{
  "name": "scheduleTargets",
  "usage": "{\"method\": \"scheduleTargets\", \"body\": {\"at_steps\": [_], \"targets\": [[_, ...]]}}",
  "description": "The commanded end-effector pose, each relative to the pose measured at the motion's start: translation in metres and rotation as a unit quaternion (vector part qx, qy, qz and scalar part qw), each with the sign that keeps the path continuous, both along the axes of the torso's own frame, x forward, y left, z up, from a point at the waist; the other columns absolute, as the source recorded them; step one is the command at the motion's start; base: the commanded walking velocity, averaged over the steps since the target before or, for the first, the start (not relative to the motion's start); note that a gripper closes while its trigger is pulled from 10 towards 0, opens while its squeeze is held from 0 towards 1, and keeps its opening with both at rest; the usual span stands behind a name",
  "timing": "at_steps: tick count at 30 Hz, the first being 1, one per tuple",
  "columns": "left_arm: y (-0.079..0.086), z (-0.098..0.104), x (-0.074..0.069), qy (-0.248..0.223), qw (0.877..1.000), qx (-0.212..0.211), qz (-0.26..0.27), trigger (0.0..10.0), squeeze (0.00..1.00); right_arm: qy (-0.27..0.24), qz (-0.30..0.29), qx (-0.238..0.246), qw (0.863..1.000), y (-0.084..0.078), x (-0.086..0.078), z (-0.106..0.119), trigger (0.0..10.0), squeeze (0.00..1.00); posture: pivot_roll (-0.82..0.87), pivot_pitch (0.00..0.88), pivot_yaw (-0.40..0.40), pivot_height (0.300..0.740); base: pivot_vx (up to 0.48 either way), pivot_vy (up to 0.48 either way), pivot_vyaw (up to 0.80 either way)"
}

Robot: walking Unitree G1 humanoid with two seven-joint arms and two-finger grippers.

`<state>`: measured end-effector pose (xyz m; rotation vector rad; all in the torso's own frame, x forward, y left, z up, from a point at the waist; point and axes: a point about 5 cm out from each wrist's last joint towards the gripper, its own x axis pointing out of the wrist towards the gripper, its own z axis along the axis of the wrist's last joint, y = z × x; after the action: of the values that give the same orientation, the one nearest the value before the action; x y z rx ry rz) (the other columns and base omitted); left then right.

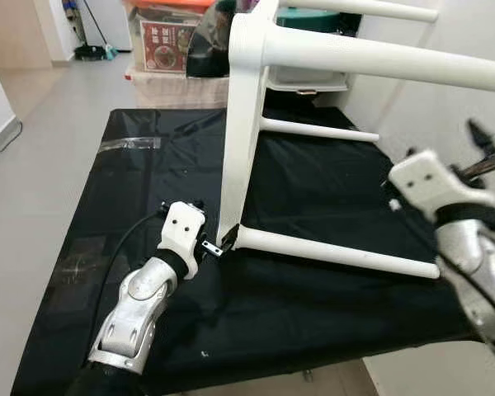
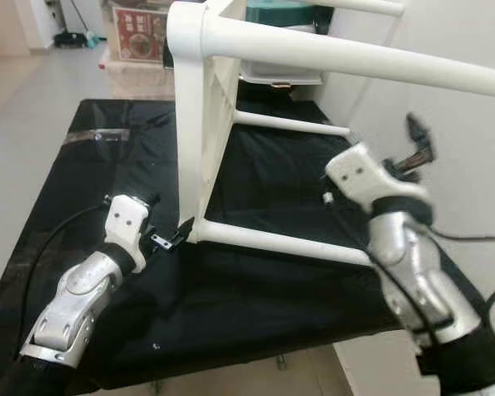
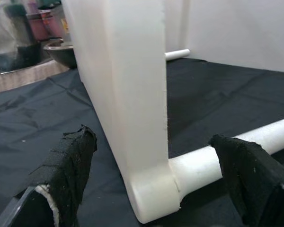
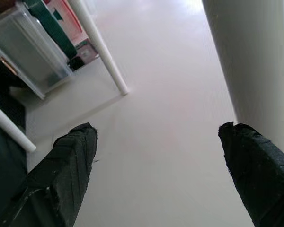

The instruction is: Building children table

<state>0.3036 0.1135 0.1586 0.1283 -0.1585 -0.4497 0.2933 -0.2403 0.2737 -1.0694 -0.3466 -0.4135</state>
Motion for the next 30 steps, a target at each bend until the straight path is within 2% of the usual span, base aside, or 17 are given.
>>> {"method": "scheduleTargets", "body": {"at_steps": [1,8,12,15,16,17,23,30], "targets": [[-0.005,0.000,0.001,-0.004,1.000,0.004,-0.006,10.0,0.00,-0.009,-0.008,-0.009,1.000,-0.004,0.001,0.004,10.0,0.00,0.06,0.000,-0.086,0.740,0.000,0.000,0.00],[-0.008,-0.003,0.005,-0.003,1.000,0.000,-0.007,10.0,0.00,-0.046,-0.005,-0.016,0.999,-0.001,0.005,0.014,10.0,0.00,0.07,0.000,-0.088,0.740,0.000,0.000,0.00],[-0.007,-0.008,0.013,0.002,1.000,0.006,-0.010,10.0,0.00,-0.072,-0.004,-0.019,0.997,-0.001,0.005,0.020,10.0,0.00,0.07,0.000,-0.085,0.740,0.000,0.000,0.00],[-0.007,-0.008,0.013,0.002,1.000,0.006,-0.010,10.0,0.00,-0.072,-0.004,-0.019,0.997,-0.001,0.005,0.020,10.0,0.00,0.07,0.000,-0.085,0.740,0.000,0.000,0.00],[-0.006,-0.008,0.016,0.004,1.000,0.005,-0.009,10.0,0.00,-0.081,-0.006,-0.019,0.996,-0.002,0.005,0.023,10.0,0.00,0.06,0.000,-0.080,0.740,0.000,0.000,0.00],[-0.010,-0.002,0.025,-0.001,1.000,0.004,-0.007,10.0,0.00,-0.098,-0.013,-0.022,0.995,-0.006,0.004,0.029,10.0,0.00,0.06,0.000,-0.077,0.740,0.000,0.000,0.00],[-0.017,0.004,0.030,-0.008,1.000,0.002,-0.007,10.0,0.00,-0.100,-0.017,-0.023,0.995,-0.009,0.004,0.029,10.0,0.00,0.05,0.000,-0.071,0.740,0.000,0.000,0.00],[-0.016,0.003,0.035,-0.013,1.000,-0.003,0.026,10.0,0.00,-0.096,-0.020,-0.018,0.995,-0.012,0.005,0.023,10.0,0.00,0.05,0.000,-0.072,0.740,0.000,0.000,0.00]]}}
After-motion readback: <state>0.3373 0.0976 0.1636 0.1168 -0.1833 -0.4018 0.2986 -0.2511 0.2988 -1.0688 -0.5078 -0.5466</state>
